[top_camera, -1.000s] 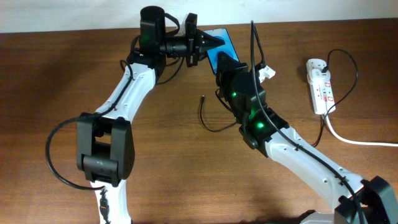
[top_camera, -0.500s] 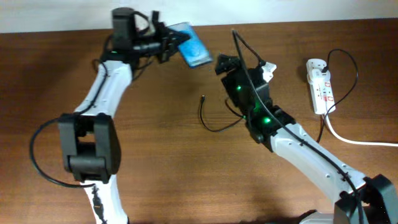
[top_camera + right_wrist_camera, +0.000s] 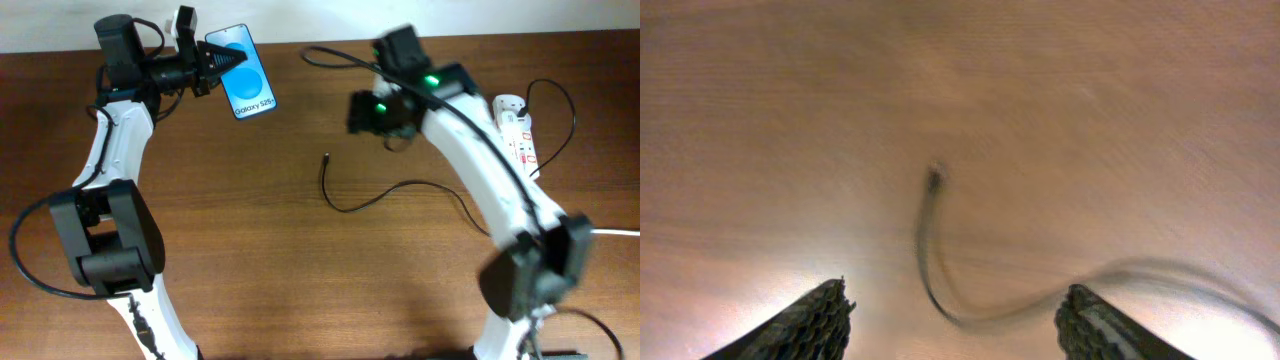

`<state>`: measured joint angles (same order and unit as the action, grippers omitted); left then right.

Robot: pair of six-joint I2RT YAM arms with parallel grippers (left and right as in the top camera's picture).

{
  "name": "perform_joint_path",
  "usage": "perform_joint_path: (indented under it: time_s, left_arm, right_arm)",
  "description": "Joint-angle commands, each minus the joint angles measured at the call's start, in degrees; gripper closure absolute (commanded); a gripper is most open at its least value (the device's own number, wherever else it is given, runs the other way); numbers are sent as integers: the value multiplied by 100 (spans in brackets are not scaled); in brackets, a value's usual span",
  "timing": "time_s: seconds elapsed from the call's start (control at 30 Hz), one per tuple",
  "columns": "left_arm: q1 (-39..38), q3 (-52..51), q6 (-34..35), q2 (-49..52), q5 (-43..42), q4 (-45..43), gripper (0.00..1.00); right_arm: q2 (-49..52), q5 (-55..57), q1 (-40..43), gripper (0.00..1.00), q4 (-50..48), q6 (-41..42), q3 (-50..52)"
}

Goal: Plug charger to phone and switch on socket
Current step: 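Grasp the black cable's USB-C plug with the right gripper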

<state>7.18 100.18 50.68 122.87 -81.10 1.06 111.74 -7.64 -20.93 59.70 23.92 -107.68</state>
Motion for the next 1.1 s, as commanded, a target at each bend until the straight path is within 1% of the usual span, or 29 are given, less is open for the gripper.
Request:
perform_joint_path:
  time_s: [0.0,0.03,0.07,0.1,0.17,0.27,0.33,0.5,0.63,0.73,0.87,0.9,0.97,1.0,1.03,1.07]
  left_arm:
    - [13,85,50,-20,-256,7,100]
    - [11,85,52,-20,-256,7,100]
    - [13,85,52,-20,-256,7,100]
    - [13,85,52,-20,-254,7,100]
    - [74,85,247,-20,-199,4,100]
    - [363,85,289,-20,90,133,100]
    - [511,85,282,-17,208,317,100]
    - [590,85,280,-17,203,313,100]
    - [590,85,282,-17,247,315,100]
    - [590,85,282,-17,249,417,100]
    - [584,85,284,-17,273,424,100]
    - [584,85,282,-17,271,424,100]
    - [584,85,282,-17,275,455,100]
    - [584,85,282,-17,278,461,100]
    - [584,85,282,-17,278,461,100]
    - [584,85,282,-17,278,461,100]
  right_arm:
    - [986,-531,-332,38,-225,138,-490]
    - [1248,-588,-437,41,-450,313,-490]
    - [1436,-588,-522,46,-584,363,-490]
    - [1620,-564,-605,48,-695,424,-485]
    - [1888,-522,-649,57,-785,629,-483]
    - [2011,-518,-645,62,-852,662,-387]
    - [2013,-262,-645,62,-905,728,-229]
    - [2260,-138,-645,64,-911,728,-160]
    - [2411,-90,-651,72,-846,833,-146]
    - [2461,-70,-651,73,-861,835,-129]
    - [2463,-70,-651,73,-1121,866,153]
    - [2463,-22,-651,73,-1167,977,238]
    - [2465,0,-651,76,-1246,986,365]
    - [2465,85,-649,79,-1241,984,398]
    - [2465,83,-649,85,-1215,981,398]
    - [2465,81,-649,96,-1174,981,398]
